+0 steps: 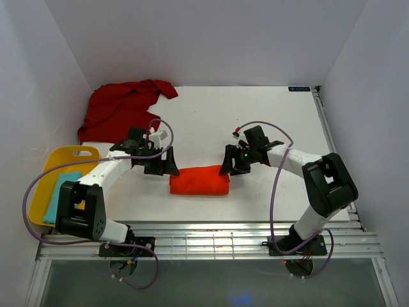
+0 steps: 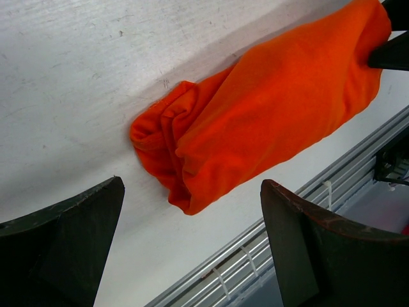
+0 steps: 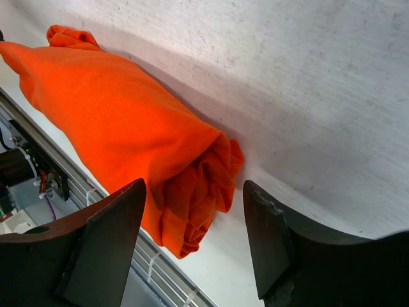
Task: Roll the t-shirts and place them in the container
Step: Pick up the T-shirt from the center of the board.
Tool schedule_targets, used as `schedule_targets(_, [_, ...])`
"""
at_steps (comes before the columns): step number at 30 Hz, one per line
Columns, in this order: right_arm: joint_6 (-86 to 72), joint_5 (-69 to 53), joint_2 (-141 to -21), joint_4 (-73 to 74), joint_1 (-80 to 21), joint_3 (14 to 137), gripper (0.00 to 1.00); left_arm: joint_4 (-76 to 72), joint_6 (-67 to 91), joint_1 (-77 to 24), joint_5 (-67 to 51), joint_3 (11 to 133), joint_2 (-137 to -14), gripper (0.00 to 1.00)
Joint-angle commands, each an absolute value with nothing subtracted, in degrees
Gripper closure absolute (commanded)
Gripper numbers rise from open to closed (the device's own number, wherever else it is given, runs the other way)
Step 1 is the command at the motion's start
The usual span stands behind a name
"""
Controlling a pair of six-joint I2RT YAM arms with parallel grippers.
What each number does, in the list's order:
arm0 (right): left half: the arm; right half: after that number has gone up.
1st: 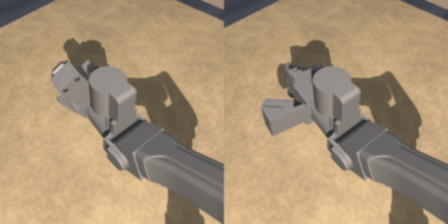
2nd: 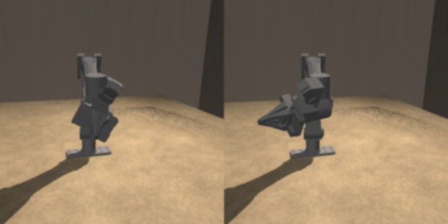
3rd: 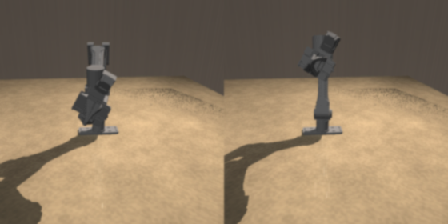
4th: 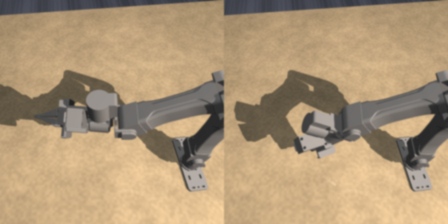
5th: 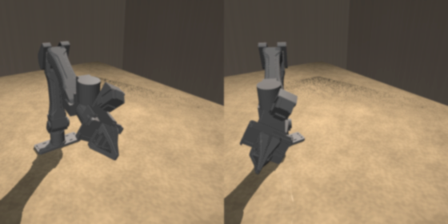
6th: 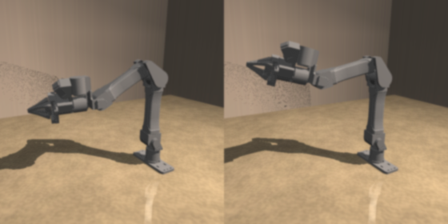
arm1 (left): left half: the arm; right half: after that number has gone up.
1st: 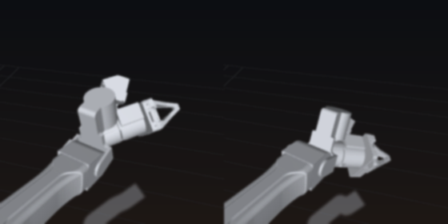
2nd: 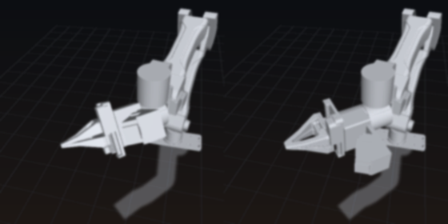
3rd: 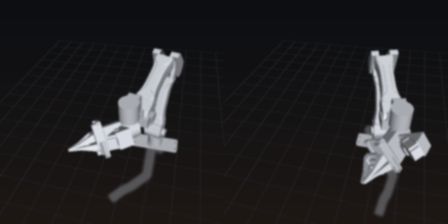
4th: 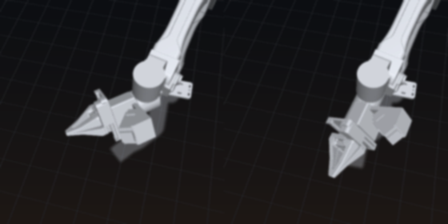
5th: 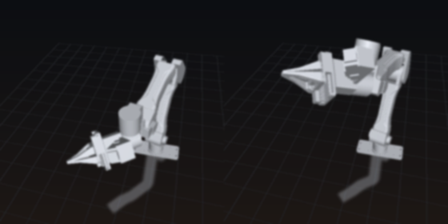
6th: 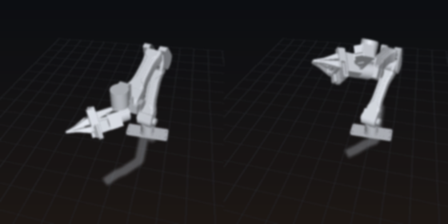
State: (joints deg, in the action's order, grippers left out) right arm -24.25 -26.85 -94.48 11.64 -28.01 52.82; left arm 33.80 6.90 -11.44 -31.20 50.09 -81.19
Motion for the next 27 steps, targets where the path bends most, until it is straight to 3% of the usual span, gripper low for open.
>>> schedule_targets(1, [-22.1,-30.7,-95.7,12.1,-26.3,54.0,0.32,29.1,7.3,-9.8,-33.4,48.4,-81.3,0.02])
schedule_targets(9, [-19.0,-34.3,-98.8,13.1,-26.0,55.5,0.34,24.8,8.3,-4.8,-34.4,44.0,-81.6,0.02])
schedule_targets(21, [-18.6,-38.0,-100.8,8.2,-26.0,52.6,0.34,25.1,6.2,-4.6,-40.0,44.8,-83.6,0.04])
schedule_targets(27, [-19.5,-36.0,-97.7,7.4,-26.0,50.5,0.35,25.2,7.1,-4.7,-37.2,43.8,-86.3,0.07])
